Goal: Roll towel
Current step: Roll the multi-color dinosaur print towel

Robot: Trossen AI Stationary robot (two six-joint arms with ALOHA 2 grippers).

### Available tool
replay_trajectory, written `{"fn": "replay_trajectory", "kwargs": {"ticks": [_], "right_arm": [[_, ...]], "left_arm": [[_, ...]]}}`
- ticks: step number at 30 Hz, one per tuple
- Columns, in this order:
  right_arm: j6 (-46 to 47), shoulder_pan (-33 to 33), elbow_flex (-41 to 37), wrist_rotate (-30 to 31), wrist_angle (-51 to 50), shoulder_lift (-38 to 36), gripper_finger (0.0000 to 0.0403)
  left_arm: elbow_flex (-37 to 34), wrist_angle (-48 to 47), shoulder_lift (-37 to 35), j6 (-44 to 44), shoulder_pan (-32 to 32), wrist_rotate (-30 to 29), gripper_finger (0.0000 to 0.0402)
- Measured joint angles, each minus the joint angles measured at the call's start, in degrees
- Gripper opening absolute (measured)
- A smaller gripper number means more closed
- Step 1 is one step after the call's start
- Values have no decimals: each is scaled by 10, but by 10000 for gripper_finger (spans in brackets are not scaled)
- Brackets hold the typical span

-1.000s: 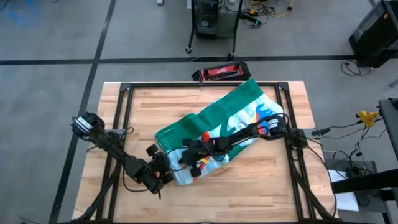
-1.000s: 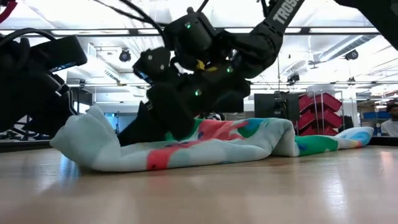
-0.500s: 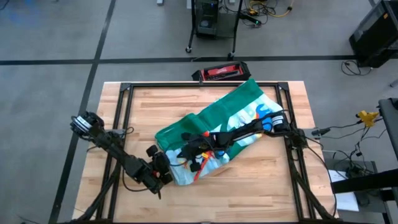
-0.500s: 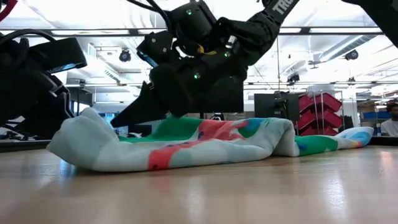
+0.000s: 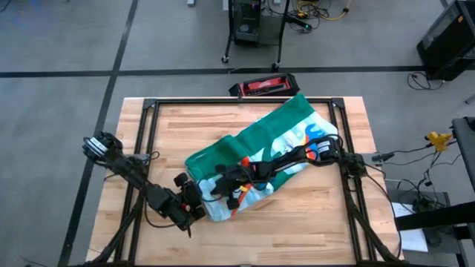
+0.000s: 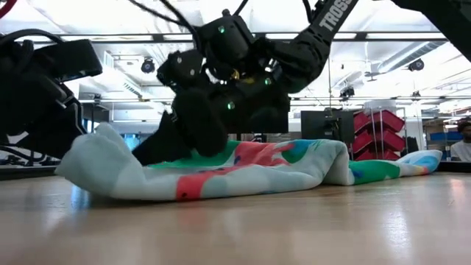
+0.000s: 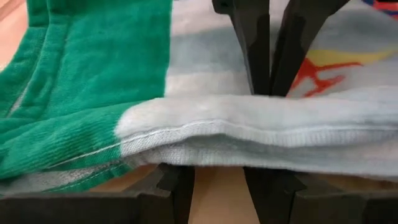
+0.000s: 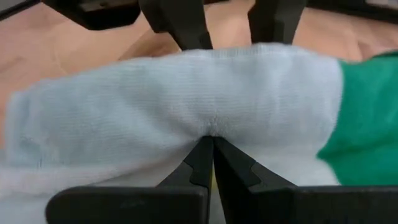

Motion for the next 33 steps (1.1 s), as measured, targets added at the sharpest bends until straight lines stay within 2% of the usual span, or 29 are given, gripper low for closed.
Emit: {"fn": "replay_trajectory", "kwargs": {"ticks": [10,16,24,33], "right_arm": [[-5,-31,1,14,13,-13,0],[4,-29,8,-31,71,17,0],[29,-27,51,-74,63,77,0],[-3,-26,52,-60,9,32,0]], "left_arm": [[0,-1,-5,1,0,17,119],[0,-1,-7,1,0,32,119],[0,-2,-10,-3,-1,58,119],[0,-2,-11,-5,0,47,119]]}}
